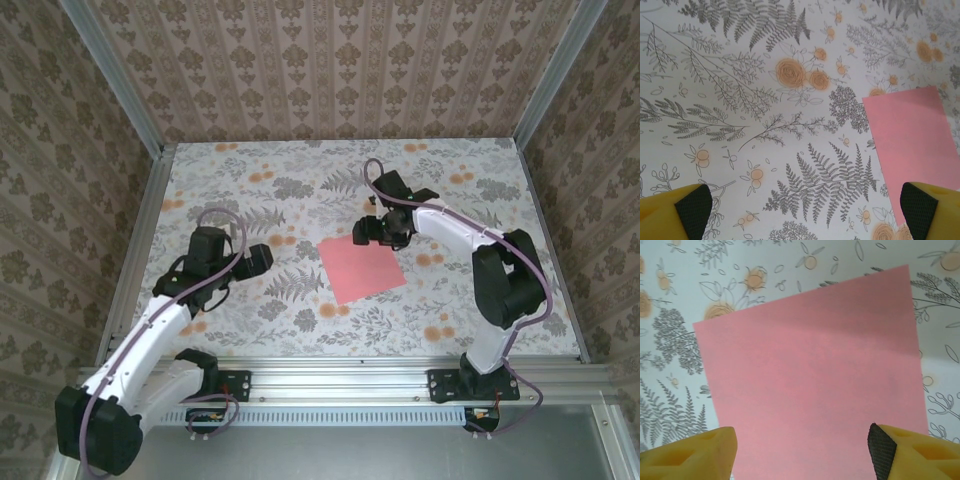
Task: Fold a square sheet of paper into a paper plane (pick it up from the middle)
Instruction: Move the square sheet of paper to the center of the table.
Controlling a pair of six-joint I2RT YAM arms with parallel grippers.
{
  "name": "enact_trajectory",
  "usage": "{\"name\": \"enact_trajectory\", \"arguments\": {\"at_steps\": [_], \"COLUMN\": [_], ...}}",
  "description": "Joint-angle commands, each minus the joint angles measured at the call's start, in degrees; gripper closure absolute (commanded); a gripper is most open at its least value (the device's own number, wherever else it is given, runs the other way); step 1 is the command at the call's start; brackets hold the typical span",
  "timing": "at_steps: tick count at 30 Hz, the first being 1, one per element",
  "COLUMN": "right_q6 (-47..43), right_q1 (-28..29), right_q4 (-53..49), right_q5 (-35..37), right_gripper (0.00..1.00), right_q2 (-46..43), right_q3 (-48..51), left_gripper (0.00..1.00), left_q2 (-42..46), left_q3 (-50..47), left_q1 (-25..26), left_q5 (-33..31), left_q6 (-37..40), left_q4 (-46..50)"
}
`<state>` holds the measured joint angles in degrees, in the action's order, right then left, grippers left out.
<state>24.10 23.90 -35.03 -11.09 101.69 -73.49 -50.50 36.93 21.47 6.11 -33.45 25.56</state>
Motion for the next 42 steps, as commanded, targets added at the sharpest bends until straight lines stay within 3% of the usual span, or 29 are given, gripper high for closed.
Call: {"name": "enact_trajectory", "arguments": {"at_steps": [1, 10, 15, 24, 32, 36, 42], "right_q6": [-1.3, -0.2, 2.7, 9.2, 2.2, -0.2, -1.5], "right_q1": [0.3, 0.3, 0.3, 2.7, 8.7, 9.8, 9.8], "right_q4": [-1.1, -0.1, 1.6, 6.0, -9.4, -12.8, -14.0], "right_q5": [-3.4, -2.6, -2.0, -1.8, 16.0, 18.7, 15.8], "right_gripper": [0.28, 0.28, 0.28, 0.29, 0.26, 0.22, 0.21], "right_q2": [2.8, 6.0, 3.2, -5.6, -9.2, -9.0, -4.5], "right_q3": [-0.4, 2.3, 7.9, 17.5, 8.3, 5.5, 2.4], "left_gripper": [0.0, 0.0, 0.0, 0.0, 0.0, 0.0, 0.0], "left_q2": [2.7, 7.4, 8.8, 11.4, 9.5, 4.5, -8.0], "left_q3": [0.2, -2.1, -1.9, -3.4, -4.3, -4.9, 1.1], "left_q1": [0.5, 0.4, 0.4, -0.1, 0.0, 2.9, 11.9], "left_q5": [-1.2, -2.5, -8.5, -5.3, 2.9, 4.4, -2.0], "left_q6": [-0.7, -1.5, -1.9, -2.4, -2.9, -5.2, -4.7], "left_q4": [0.7, 1.3, 4.4, 3.1, 0.4, -4.3, -5.4]}}
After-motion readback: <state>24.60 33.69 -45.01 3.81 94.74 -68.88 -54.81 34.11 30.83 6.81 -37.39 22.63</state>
